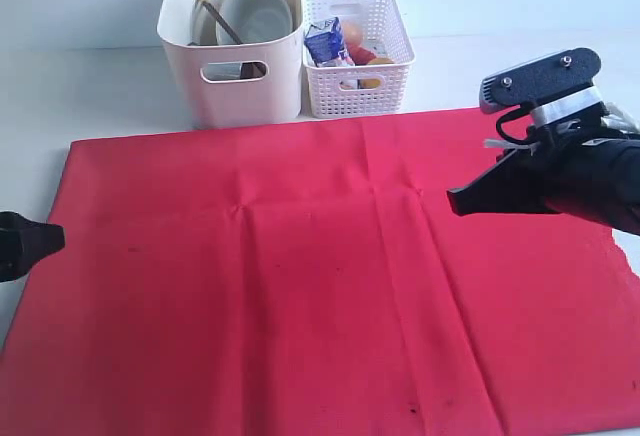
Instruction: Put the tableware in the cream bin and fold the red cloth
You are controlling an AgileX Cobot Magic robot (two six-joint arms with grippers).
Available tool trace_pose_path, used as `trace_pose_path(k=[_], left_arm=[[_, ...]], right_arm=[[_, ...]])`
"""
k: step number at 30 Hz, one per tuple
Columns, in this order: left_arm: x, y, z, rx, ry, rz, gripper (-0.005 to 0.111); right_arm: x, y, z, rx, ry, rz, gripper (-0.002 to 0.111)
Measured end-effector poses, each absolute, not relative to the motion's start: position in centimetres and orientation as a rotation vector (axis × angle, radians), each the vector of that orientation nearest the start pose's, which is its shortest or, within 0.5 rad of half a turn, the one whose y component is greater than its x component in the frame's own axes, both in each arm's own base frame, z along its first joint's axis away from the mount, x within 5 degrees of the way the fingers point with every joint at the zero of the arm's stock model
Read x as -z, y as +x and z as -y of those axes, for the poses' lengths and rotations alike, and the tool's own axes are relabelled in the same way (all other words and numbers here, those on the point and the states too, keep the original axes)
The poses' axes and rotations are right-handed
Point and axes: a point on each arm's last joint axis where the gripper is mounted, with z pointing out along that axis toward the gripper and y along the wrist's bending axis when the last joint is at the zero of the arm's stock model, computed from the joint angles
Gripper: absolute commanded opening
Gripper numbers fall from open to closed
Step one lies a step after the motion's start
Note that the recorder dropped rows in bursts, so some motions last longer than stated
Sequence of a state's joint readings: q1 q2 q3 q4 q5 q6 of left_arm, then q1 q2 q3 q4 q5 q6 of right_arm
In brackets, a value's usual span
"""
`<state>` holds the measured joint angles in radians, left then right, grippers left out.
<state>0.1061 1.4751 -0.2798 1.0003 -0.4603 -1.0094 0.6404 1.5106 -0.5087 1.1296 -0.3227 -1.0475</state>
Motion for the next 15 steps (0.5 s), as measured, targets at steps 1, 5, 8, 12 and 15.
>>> trace_pose_path(k=[1,5,8,12,15], left_arm=[[-12.7,20.4,1.4,0.452,-0.008,-2.391,0.062],[-11.1,21.2,1.5,0.468,0.068,-2.434,0.052],[-9.9,21.8,1.3,0.467,0.059,-2.481,0.041],[-8.9,22.2,1.5,0.507,0.025,-2.497,0.029],[-8.7,22.4,1.5,0.522,0.016,-2.493,0.049]], right_arm=[[-16.1,21.9,-13.1,-0.021,-0.523,-2.247,0.0],[-16.1,21.9,-13.2,-0.026,-0.529,-2.249,0.0],[-16.0,21.9,-13.2,-0.027,-0.529,-2.25,0.0],[-16.0,21.9,-13.2,-0.027,-0.529,-2.25,0.0],[-16.0,21.9,-13.2,-0.031,-0.532,-2.253,0.0]])
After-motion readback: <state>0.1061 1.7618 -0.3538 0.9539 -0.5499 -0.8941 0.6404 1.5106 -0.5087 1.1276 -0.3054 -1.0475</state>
